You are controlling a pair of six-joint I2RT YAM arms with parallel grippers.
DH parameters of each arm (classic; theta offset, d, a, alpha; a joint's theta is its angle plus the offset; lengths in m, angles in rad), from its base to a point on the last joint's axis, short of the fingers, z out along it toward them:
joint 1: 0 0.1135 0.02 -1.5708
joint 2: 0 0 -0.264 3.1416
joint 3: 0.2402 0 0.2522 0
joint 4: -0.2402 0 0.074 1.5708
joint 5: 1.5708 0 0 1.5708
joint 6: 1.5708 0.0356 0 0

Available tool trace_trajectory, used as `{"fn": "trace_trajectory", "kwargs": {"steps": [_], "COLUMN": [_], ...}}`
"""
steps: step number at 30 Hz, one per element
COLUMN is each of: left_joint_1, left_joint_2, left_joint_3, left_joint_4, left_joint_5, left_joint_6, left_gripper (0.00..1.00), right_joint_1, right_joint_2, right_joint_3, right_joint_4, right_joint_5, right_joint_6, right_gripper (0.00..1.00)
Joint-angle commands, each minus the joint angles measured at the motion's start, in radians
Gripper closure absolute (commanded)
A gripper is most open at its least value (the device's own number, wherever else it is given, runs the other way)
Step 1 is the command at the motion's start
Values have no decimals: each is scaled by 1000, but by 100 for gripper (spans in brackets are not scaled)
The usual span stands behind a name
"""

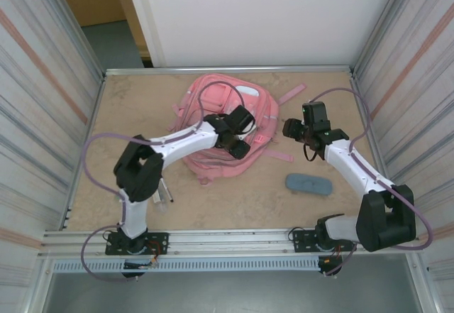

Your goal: Pack books, pencil case, and school supplies into a backpack

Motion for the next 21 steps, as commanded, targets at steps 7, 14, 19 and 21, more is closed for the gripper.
{"fn": "trace_trajectory", "kwargs": {"steps": [7, 14, 19, 21], "left_joint_1": [-10, -13, -8, 2], "left_joint_2": [53, -155, -195, -194], "left_joint_3": [102, 0, 15, 31], "left_joint_4": [-116, 35, 25, 8], "left_joint_5": [-267, -212, -130, -100], "left_joint_6": [-73, 17, 56, 67], "left_gripper": [82, 100, 100, 100], "right_joint_1": [-3, -3, -5, -4], "right_joint_2": [51, 292, 431, 467], "right_joint_3": [-8, 256, 405, 424], "right_joint_4": [98, -140, -220, -274], "right_joint_5": [-202, -373, -510, -567], "right_joint_6": [-19, -316, -544, -779], "right_gripper": [41, 39, 39, 39]}}
